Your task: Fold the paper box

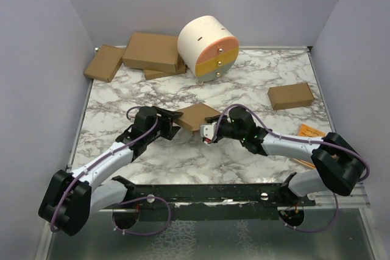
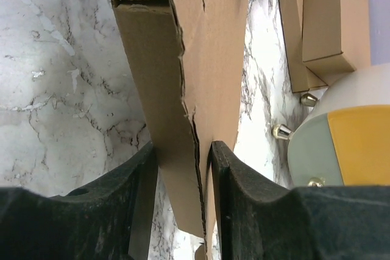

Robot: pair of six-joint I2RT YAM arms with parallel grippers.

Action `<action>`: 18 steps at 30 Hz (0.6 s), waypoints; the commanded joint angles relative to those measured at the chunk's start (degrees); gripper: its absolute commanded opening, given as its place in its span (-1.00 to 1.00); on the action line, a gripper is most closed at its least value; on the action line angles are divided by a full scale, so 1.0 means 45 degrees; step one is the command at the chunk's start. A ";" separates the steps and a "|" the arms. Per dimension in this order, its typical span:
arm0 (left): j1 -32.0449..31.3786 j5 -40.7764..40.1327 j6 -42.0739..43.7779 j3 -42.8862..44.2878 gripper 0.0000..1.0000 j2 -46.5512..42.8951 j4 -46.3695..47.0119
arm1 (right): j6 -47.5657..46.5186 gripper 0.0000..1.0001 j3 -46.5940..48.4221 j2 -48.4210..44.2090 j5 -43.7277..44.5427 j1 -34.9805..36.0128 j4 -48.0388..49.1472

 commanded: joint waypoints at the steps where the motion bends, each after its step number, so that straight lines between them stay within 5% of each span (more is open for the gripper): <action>1: 0.0044 -0.0263 -0.0223 0.0187 0.33 -0.0622 -0.0934 | 0.1434 -0.28 0.0531 -0.0115 0.0435 0.0029 0.0325; 10: 0.0034 -0.2011 0.1860 0.0662 0.48 -0.3301 -0.3205 | 0.4488 -0.29 0.2003 -0.0900 -0.1781 -0.2144 -0.1599; 18: 0.0043 -0.2978 0.5531 -0.0036 0.48 -0.5789 -0.2099 | 0.8567 -0.30 0.3545 -0.1176 -0.5973 -0.5529 -0.3370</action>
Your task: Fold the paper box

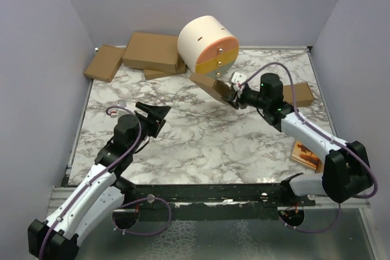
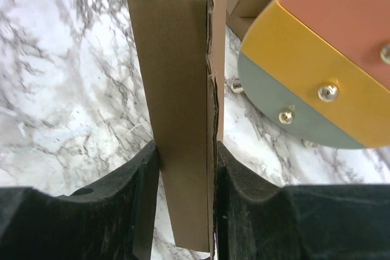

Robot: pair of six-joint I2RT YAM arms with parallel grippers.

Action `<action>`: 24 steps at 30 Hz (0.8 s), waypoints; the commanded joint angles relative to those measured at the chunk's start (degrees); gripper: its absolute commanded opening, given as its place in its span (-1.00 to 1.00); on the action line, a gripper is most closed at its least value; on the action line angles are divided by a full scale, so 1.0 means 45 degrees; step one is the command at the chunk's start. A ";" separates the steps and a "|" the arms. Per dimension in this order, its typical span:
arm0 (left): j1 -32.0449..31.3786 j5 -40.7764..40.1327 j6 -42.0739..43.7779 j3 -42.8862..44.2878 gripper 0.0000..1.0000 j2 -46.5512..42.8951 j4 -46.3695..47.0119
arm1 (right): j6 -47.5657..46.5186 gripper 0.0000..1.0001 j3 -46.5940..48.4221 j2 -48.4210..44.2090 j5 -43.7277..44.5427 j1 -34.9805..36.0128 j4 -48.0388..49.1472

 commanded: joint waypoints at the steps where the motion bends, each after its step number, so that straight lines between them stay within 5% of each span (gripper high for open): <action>1: 0.0043 -0.0975 0.2977 -0.0531 0.48 -0.0864 0.0816 | 0.3770 -0.31 0.0865 -0.0187 -0.3751 -0.1587 -0.1180; 10: 0.0048 0.1481 0.6183 -0.1555 0.47 -0.0175 0.3794 | 1.2017 -0.33 -0.0250 0.2455 -0.9568 -0.3456 0.1566; 15: 0.0046 0.2441 0.7262 -0.1223 0.47 0.0879 0.4000 | 1.6764 -0.35 -0.1754 0.3833 -0.9075 -0.3450 0.5555; 24: 0.0043 0.3257 0.8320 -0.0677 0.47 0.3470 0.3856 | 1.8973 -0.30 -0.1717 0.6661 -0.7687 -0.3402 0.5855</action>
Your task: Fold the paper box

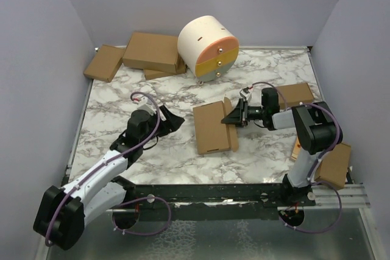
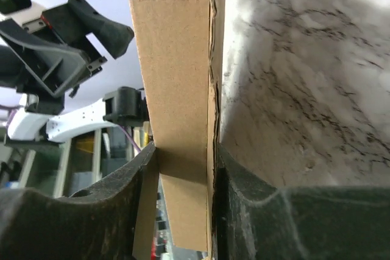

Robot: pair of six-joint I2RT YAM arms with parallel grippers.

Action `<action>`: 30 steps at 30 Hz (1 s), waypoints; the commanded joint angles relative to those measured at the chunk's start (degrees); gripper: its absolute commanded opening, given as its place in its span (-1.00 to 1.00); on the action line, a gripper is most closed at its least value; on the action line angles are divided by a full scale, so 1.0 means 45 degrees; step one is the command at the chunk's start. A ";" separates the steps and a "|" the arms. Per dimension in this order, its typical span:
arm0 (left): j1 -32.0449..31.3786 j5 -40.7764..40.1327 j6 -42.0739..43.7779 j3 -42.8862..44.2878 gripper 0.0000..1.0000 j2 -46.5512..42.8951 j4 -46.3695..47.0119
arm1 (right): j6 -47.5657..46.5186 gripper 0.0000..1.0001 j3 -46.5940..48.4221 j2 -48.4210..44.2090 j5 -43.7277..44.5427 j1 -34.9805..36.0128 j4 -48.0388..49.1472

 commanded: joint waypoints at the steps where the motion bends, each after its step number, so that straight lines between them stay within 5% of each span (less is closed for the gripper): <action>1: 0.0043 0.0765 0.0808 0.0340 0.47 0.1067 0.0573 | 0.1920 -0.18 0.0067 0.1004 0.0655 0.0124 0.0971; 5: 0.0043 0.0681 0.1204 0.1000 0.46 0.2298 0.0399 | 0.0528 0.29 0.0581 0.1111 0.0617 0.0372 -0.0152; 10: 0.0043 0.0503 0.1915 0.2116 0.43 0.3242 -0.0680 | -0.4461 0.59 0.2251 0.0270 0.2087 0.0245 -0.5774; 24: 0.0007 0.0699 0.1853 0.1683 0.42 0.3395 -0.0276 | -0.6379 0.52 0.2128 0.0087 0.2849 0.0178 -0.6338; 30: -0.0298 0.1153 0.1636 0.2088 0.39 0.5189 -0.0037 | -0.7240 0.44 0.2392 -0.0239 0.3763 0.0578 -0.6867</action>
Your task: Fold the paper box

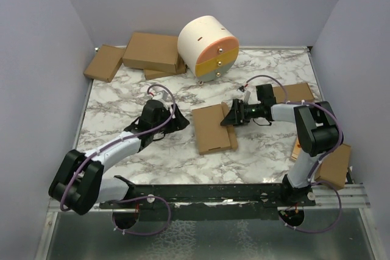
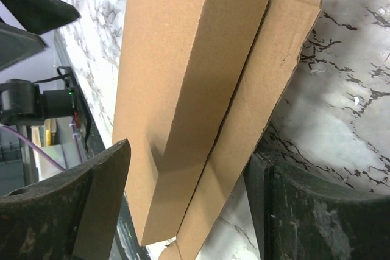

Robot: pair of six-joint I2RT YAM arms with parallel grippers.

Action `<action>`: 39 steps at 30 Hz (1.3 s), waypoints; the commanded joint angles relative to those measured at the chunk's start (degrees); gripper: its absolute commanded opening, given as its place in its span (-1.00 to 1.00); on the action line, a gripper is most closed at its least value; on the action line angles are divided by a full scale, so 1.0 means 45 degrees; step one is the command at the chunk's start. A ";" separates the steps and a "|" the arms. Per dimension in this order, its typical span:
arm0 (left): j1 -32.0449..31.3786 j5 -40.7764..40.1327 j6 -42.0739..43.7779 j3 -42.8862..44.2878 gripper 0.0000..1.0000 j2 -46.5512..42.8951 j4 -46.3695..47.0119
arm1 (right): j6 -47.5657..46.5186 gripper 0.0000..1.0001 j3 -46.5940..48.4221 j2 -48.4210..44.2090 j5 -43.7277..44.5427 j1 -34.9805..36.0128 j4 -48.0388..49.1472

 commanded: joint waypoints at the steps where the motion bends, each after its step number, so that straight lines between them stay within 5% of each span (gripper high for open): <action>1: -0.0307 0.0647 -0.0049 0.0576 0.37 0.1515 0.0230 | -0.1179 0.41 0.0466 -0.0396 0.1118 0.0417 -0.0610; 6: -0.0689 0.0806 0.0150 0.1538 0.25 0.2883 -0.0009 | -0.1834 0.30 0.0918 -0.0376 0.2800 0.1089 -0.1435; 14: -0.0971 0.1426 0.0380 0.2290 -0.04 0.4107 0.0020 | -0.3278 -0.13 0.1667 -0.0424 0.4700 0.2357 -0.2521; 26: -0.1050 0.1580 0.0384 0.2614 -0.06 0.4428 0.0090 | -0.4336 -0.53 0.2306 -0.0532 0.6780 0.3970 -0.3031; 31: -0.1051 0.1292 0.0753 0.2909 -0.06 0.4590 -0.0277 | -0.4207 -0.40 0.2731 -0.0534 0.6366 0.3986 -0.3554; 35: -0.0776 0.1003 0.1493 0.3447 -0.04 0.4961 -0.0972 | -0.4553 0.06 0.2740 -0.1283 0.4399 0.2816 -0.3645; 39: -0.0343 0.1017 0.2098 0.4162 -0.02 0.5611 -0.1375 | -0.5561 0.28 0.2583 -0.2318 0.2434 0.1496 -0.3721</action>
